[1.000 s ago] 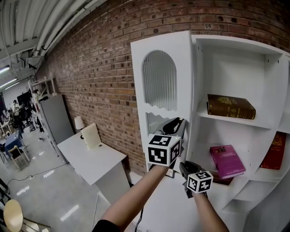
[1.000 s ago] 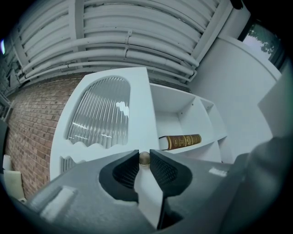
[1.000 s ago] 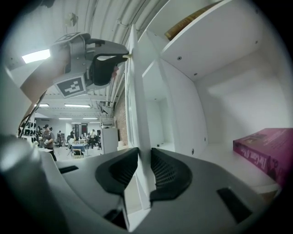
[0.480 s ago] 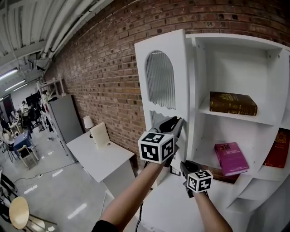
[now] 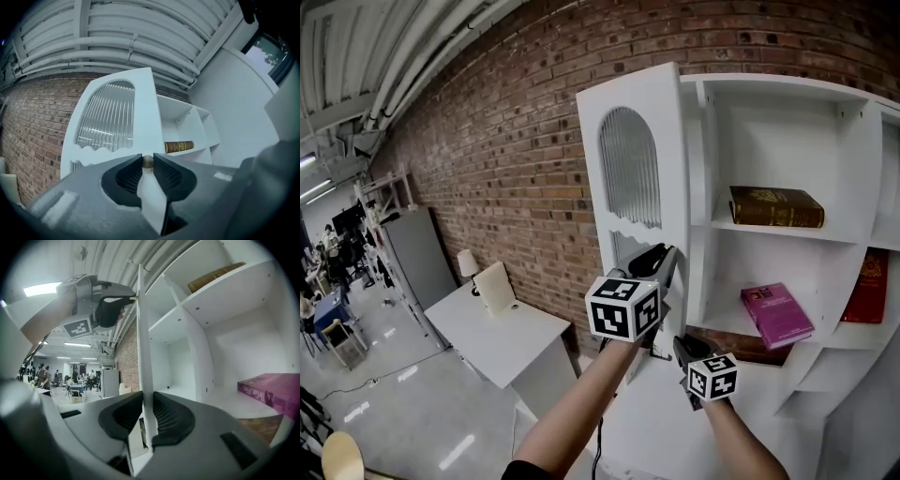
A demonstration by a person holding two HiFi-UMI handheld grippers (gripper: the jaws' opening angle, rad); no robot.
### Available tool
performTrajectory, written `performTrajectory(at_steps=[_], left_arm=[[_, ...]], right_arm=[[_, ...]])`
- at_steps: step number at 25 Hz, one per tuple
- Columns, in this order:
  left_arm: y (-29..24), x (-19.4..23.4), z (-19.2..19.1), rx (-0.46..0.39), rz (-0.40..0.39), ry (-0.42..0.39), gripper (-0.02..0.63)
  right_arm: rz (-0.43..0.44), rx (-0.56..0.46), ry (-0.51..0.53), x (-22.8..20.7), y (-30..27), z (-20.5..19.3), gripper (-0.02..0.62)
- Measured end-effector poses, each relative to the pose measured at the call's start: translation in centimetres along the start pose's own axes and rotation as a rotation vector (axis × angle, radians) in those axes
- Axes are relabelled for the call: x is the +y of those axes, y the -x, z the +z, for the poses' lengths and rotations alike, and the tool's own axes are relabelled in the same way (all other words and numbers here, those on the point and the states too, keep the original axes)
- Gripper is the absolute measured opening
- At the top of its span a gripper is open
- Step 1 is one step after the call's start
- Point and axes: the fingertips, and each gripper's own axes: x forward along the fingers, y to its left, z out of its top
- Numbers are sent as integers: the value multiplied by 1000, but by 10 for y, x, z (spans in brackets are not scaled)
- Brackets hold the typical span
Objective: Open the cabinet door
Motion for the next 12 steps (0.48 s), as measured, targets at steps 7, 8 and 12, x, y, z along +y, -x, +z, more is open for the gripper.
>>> performTrajectory(at_steps=[7,8,12], left_arm=[[24,5,3,-18,-56,17,80],[28,7,4,-23,-60,24,81],[43,12,9,-37,-97,49,81]], right_arm=[[-74,-6,1,24,4,-3,69],[-84,-9,1,28,5,-4,68],[-119,-13,-2,47,6,-3,67]])
